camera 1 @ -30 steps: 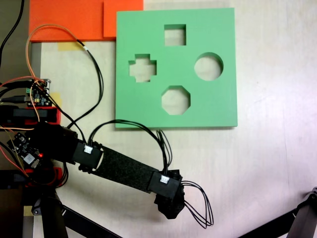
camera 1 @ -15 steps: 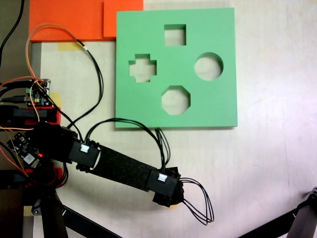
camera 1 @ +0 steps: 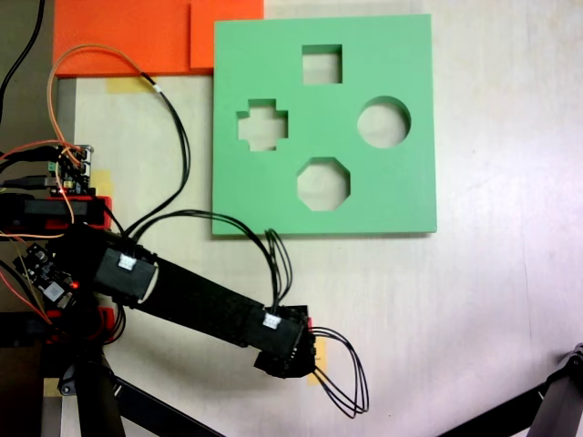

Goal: Put the square block into the corresponding hole

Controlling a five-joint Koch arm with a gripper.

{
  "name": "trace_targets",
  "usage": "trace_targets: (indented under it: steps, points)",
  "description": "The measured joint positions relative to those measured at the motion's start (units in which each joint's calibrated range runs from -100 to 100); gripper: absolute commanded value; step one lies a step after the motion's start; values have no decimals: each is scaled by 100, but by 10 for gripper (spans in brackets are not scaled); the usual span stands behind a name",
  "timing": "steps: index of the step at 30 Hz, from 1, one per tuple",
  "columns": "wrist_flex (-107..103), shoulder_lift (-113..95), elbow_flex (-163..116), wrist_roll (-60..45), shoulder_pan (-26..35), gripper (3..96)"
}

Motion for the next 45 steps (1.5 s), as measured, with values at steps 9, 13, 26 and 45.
trace_targets:
  steps: [9, 13, 26, 45]
  points:
    - [-98, -2408, -10, 1104, 899, 242]
    - [-157, -2572, 0, 1841, 1695, 241]
    - [-294, 1450, 3557, 3131, 3267, 242]
    - [-255, 4227, 4870, 3922, 3775, 242]
